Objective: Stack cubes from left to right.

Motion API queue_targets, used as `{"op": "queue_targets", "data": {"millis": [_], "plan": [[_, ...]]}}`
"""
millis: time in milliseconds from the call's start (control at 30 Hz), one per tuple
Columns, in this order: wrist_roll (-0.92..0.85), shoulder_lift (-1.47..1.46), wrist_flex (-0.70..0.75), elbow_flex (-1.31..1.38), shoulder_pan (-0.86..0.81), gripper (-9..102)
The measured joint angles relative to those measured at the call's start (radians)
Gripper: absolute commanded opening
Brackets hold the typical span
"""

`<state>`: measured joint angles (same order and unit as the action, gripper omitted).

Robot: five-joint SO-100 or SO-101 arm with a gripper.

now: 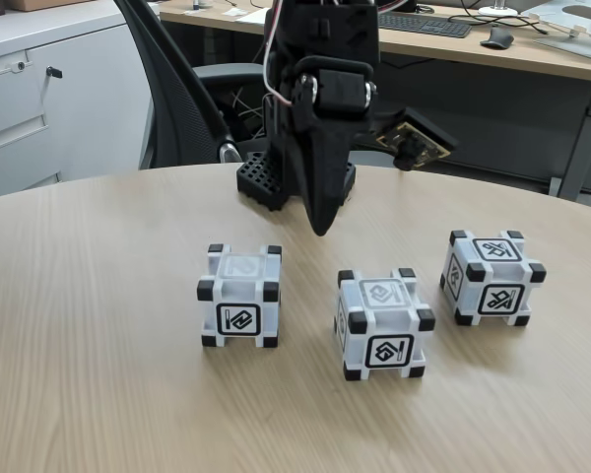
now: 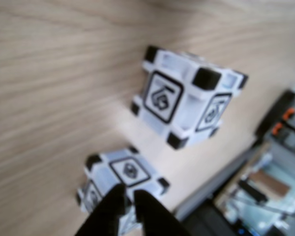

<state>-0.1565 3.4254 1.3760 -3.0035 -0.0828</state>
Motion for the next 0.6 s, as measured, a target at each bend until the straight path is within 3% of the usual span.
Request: {"op": "queue_targets", "data": {"millis": [333,600], "plan": [[-0.055,-0.011,-0.023,0.005,-0.003,0],[0.028,-0.368,-0.051,0.293,-0.003,0]]}}
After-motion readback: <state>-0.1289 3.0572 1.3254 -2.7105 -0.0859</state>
